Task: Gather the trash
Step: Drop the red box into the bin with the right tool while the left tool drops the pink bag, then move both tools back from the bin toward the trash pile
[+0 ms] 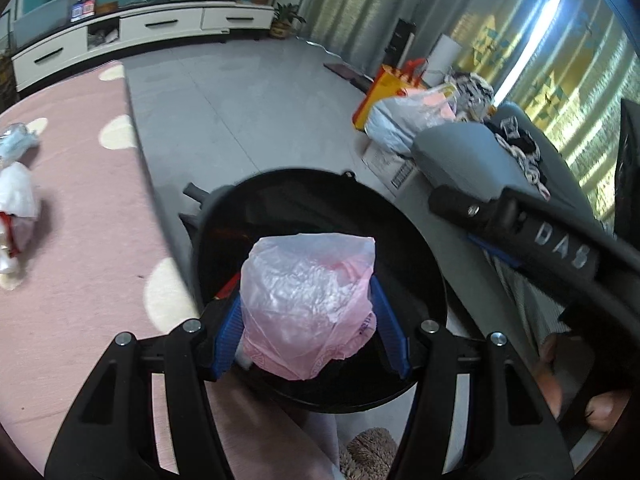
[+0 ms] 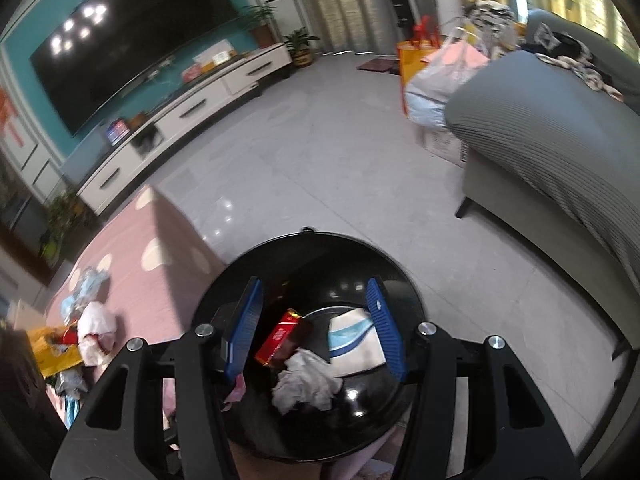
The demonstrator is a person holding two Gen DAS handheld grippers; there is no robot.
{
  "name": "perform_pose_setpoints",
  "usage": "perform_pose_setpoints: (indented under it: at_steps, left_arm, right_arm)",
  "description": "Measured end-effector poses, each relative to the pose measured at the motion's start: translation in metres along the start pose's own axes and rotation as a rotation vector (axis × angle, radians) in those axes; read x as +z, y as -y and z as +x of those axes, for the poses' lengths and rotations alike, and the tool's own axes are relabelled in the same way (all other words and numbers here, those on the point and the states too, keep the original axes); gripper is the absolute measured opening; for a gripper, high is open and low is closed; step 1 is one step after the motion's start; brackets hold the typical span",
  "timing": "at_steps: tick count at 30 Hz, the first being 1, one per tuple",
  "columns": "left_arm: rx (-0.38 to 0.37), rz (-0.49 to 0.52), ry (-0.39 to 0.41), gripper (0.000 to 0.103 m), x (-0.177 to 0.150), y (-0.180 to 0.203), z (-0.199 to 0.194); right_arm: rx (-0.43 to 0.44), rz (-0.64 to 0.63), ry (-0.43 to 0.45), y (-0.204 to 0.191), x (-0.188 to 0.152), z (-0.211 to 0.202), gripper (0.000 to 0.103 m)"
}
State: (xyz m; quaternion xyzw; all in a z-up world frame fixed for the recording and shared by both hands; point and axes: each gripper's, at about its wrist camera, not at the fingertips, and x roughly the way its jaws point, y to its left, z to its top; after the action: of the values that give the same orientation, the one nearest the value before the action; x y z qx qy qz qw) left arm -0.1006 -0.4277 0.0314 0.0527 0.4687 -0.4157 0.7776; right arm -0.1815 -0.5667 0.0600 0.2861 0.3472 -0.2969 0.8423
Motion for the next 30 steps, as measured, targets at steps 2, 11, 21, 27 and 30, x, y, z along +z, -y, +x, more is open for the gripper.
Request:
perform_pose_setpoints:
  at_steps: [2,11,21,27,30]
  left_arm:
    - [-0.016,0.004,-0.017,0.06,-0.001,0.003,0.007]
    - [-0.06,-0.007,-0.08,0.065,-0.005,0.01,0.033]
    - [-0.056,0.025,-0.033,0.093,-0.005,0.002,0.007]
    - [-0.069,-0.012,0.011,0.1,-0.001,-0.014,-0.027]
    - [-0.048,-0.041,0.049,0.1,0.0,-0.029,-0.049]
  right_arm:
    - [-0.018,0.021,-0.001,0.008,0.0,0.0,0.055]
    - [-0.073,0.039,-0.017,0.019,0.001,0.006,0.055]
    - [-0.085,0.027,-0.018,0.012,0.001,0.005,0.057]
    - [-0.057,-0.014,0.0,-0.004,-0.001,-0.002,0.064]
    - [-0.021,-0.023,0.011,-0.013,-0.001,-0.008,0.066]
